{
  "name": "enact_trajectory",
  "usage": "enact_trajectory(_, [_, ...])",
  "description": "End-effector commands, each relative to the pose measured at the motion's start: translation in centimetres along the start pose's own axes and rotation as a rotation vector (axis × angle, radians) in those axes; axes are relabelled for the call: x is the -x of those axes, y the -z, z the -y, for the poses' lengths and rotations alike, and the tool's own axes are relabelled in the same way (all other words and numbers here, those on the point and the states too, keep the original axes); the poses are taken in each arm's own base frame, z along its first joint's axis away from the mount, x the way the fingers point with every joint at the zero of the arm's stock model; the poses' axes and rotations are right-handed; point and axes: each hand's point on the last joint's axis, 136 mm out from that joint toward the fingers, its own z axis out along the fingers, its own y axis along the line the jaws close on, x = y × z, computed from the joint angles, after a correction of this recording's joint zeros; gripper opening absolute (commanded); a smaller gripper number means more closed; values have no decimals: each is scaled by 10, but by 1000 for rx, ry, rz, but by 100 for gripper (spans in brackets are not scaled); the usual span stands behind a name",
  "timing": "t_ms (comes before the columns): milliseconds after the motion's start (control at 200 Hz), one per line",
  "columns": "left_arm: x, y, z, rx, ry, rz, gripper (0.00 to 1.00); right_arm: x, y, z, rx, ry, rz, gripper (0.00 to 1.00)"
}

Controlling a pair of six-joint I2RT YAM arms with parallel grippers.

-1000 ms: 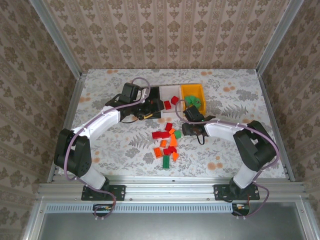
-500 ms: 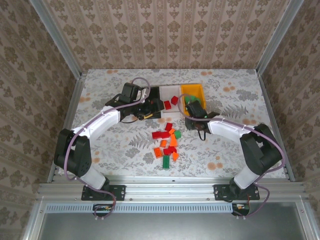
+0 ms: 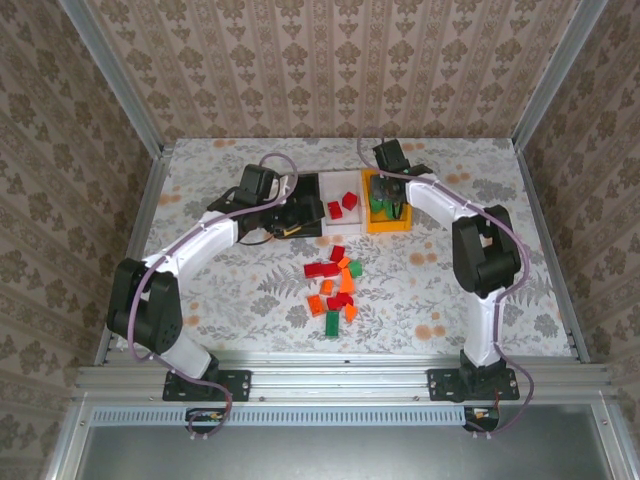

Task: Sort the legos into containers by color

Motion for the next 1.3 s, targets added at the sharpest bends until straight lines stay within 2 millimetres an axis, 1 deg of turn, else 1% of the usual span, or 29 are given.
enact_trajectory(0, [3,6,10,-23,-18,-2,92,4,1,-1,19,24,-43,32])
enact_trajectory(25, [3,5,10,-25,-17,-5,92,4,0,0,17,23,-50,35])
enact_trajectory(85, [3,5,11,-30,-15,-5,92,5,1,0,17,27,-41,48])
enact_trajectory(135, [3,5,11,-31,-14,-5,92,9,6,1,15,29,-24,54])
enact_trajectory(185, [3,6,13,-34,-16,-3,92,14,14,3,9,30,-5,57])
enact_trajectory(260, [4,7,14,-38,-18,1,92,23,31,4,11,25,30,58])
enact_trajectory(315, [3,9,15,-38,-21,2,92,28,48,4,19,11,65,58])
enact_trajectory(375, [4,11,16,-37,-23,7,92,26,68,0,36,0,97,58])
enact_trajectory(425, [5,12,16,-34,-26,13,92,15,83,-9,55,1,115,58])
enact_trajectory(505, [7,16,16,-29,-28,22,92,-19,97,-30,91,1,109,58])
enact_trajectory(580, [10,21,15,-16,-33,39,92,-57,102,-49,118,21,89,58])
enact_trajectory(615, [11,22,14,-10,-35,45,92,-74,101,-55,120,38,70,58])
enact_trajectory(695, [12,24,15,-11,-36,51,92,-106,96,-69,158,63,7,57])
enact_trajectory(845, [9,18,13,-22,-20,35,92,-147,83,-82,218,97,-108,54])
enact_trajectory(940, [8,17,11,-16,-18,33,92,-175,76,-93,272,135,-174,53])
enact_trajectory(1025, [8,16,12,-16,-22,31,92,-192,72,-100,303,154,-211,54])
enact_trajectory(1060, [8,17,12,-15,-23,34,92,-196,71,-102,308,158,-215,55])
enact_trajectory(1215, [8,15,10,-11,-20,29,92,-204,65,-101,304,162,-223,56])
enact_trajectory(1295, [7,15,9,-9,-19,27,92,-207,58,-96,269,160,-224,56])
